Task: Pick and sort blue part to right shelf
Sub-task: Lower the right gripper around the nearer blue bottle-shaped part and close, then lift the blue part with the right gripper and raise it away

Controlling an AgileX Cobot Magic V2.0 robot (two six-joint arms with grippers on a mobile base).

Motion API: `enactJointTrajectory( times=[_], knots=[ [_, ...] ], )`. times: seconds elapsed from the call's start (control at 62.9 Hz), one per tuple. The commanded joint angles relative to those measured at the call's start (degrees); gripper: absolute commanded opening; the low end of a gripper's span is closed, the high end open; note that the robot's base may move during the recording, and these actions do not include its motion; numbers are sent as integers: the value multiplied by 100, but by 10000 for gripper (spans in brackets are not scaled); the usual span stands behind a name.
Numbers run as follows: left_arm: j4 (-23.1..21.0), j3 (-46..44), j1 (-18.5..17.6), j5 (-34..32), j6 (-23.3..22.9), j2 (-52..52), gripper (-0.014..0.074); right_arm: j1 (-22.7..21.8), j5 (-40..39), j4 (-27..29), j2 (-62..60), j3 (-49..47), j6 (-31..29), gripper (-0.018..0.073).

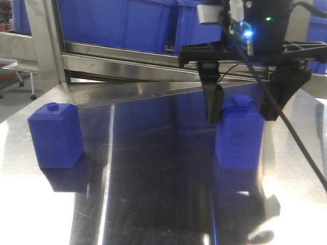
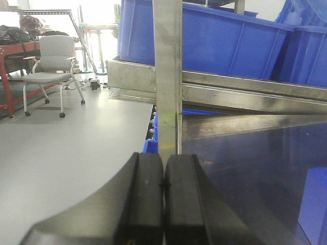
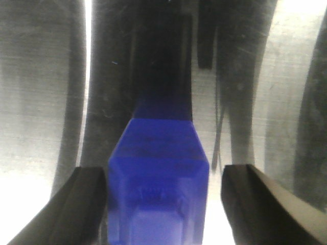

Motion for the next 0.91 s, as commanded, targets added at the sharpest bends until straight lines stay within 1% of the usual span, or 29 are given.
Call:
enactJointTrajectory(
  times=[0.0, 0.175, 0.652, 0.731, 0.826, 0.89],
  knots=[
    [-45, 140, -23, -441, -38, -137, 133, -18, -244, -69, -169, -95, 4, 545],
    [-45, 140, -23, -441, -38, -137, 133, -54, -621, 75, -108, 210, 4, 545],
    [-45, 140, -23, -441, -38, -137, 133, -54, -551, 89, -53, 278, 4, 541],
    [-45, 140, -23, -441, -38, -137, 133, -54, -551, 89, -53, 278, 4, 505],
    [-45, 140, -23, -441, -38, -137, 133, -54, -551, 89, -53, 278, 4, 433],
    [-45, 140, -23, -441, -38, -137, 133, -54, -551, 89, -53, 278, 4, 415]
  ],
)
